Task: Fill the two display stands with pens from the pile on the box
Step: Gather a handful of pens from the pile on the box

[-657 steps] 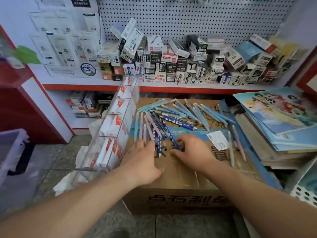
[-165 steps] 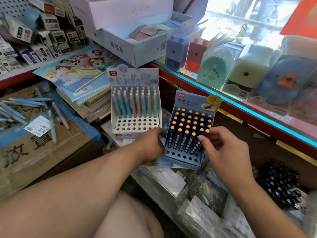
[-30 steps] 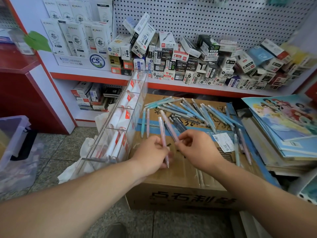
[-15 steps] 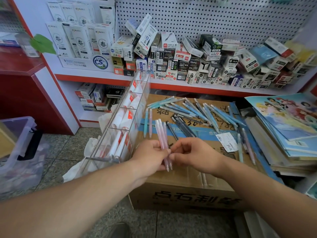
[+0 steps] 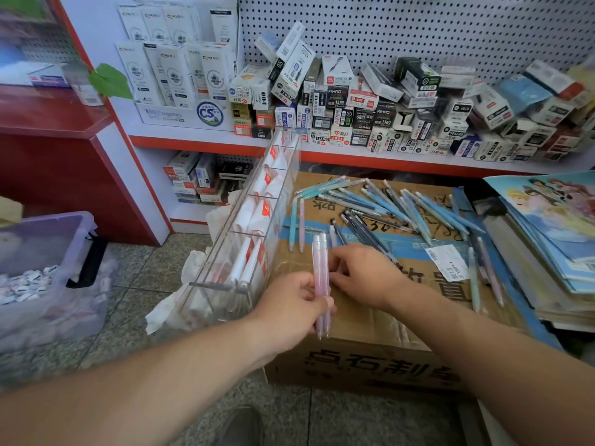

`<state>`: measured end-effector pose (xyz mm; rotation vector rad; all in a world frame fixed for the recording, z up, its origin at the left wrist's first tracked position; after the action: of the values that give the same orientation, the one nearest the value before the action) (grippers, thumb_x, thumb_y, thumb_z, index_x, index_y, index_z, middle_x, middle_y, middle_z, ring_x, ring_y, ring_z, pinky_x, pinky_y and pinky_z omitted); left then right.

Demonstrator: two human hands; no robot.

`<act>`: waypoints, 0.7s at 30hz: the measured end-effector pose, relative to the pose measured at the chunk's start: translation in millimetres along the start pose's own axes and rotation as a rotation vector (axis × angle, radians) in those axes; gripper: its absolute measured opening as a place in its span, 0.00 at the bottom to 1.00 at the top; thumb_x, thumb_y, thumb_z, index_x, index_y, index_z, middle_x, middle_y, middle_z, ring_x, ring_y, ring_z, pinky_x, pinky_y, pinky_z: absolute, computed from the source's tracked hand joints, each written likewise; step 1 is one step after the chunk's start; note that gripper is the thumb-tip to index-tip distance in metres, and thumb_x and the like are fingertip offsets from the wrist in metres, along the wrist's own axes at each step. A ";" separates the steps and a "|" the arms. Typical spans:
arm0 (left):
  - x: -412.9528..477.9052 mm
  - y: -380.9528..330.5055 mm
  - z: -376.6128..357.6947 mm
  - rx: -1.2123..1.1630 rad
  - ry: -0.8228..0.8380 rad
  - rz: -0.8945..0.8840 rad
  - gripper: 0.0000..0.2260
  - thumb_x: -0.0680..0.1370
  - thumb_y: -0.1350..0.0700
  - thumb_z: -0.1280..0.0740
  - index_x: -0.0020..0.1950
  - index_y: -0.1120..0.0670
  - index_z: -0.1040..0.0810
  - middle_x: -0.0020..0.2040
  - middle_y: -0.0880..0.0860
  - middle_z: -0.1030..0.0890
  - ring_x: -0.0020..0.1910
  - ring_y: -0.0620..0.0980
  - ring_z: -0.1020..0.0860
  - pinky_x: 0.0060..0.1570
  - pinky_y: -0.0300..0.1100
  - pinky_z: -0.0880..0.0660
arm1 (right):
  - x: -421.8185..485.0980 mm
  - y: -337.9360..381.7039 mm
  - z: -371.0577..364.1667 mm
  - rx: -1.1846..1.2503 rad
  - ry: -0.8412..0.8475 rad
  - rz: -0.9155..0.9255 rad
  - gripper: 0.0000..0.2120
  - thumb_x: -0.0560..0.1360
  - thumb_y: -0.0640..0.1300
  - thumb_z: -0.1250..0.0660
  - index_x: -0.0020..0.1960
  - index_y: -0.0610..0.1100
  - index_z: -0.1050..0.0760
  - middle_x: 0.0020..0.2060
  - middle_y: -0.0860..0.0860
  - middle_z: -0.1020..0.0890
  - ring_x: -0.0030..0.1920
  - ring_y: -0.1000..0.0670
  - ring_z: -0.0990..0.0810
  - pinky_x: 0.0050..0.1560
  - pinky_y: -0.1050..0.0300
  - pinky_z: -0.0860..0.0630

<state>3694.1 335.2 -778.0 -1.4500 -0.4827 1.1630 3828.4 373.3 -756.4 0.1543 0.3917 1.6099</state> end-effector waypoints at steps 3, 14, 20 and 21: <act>0.5 -1.1 1.8 0.009 -0.009 -0.002 0.05 0.82 0.61 0.32 0.55 0.52 0.20 0.47 0.52 0.13 0.48 0.50 0.14 0.49 0.47 0.16 | -4.2 -17.0 4.1 0.073 -0.003 -0.148 0.04 0.78 0.44 0.31 0.48 0.48 0.25 0.46 0.51 0.20 0.47 0.50 0.20 0.50 0.49 0.19; 1.5 -13.6 -4.0 -0.010 -0.098 -0.041 0.06 0.84 0.58 0.35 0.56 0.52 0.19 0.49 0.55 0.14 0.50 0.56 0.15 0.52 0.55 0.17 | -52.1 -6.7 8.8 0.762 0.017 -0.158 0.08 0.76 0.36 0.26 0.52 0.40 0.22 0.34 0.46 0.17 0.33 0.48 0.18 0.35 0.55 0.19; 0.3 -18.1 -9.6 -0.040 -0.081 -0.068 0.07 0.83 0.59 0.34 0.58 0.51 0.19 0.47 0.51 0.13 0.47 0.50 0.14 0.49 0.50 0.16 | -63.8 -3.1 21.3 0.633 -0.013 -0.112 0.07 0.76 0.41 0.25 0.52 0.45 0.20 0.35 0.45 0.15 0.36 0.43 0.15 0.42 0.42 0.15; -0.5 -19.5 -10.1 -0.069 -0.077 -0.069 0.07 0.83 0.59 0.34 0.59 0.51 0.19 0.47 0.52 0.13 0.46 0.49 0.14 0.47 0.48 0.16 | -64.7 -1.9 20.6 0.628 0.001 -0.104 0.08 0.76 0.41 0.25 0.53 0.46 0.21 0.35 0.45 0.15 0.36 0.43 0.15 0.42 0.42 0.16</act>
<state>3708.6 334.7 -761.5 -1.4400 -0.6263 1.1601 3842.4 312.7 -729.0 0.5980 0.8841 1.3410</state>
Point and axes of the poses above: each hand's wrist, its own x-axis towards the middle knuckle, its own z-axis out of the back of the hand, y = z × x, the point moved 9 cm from there along x, towards the middle knuckle
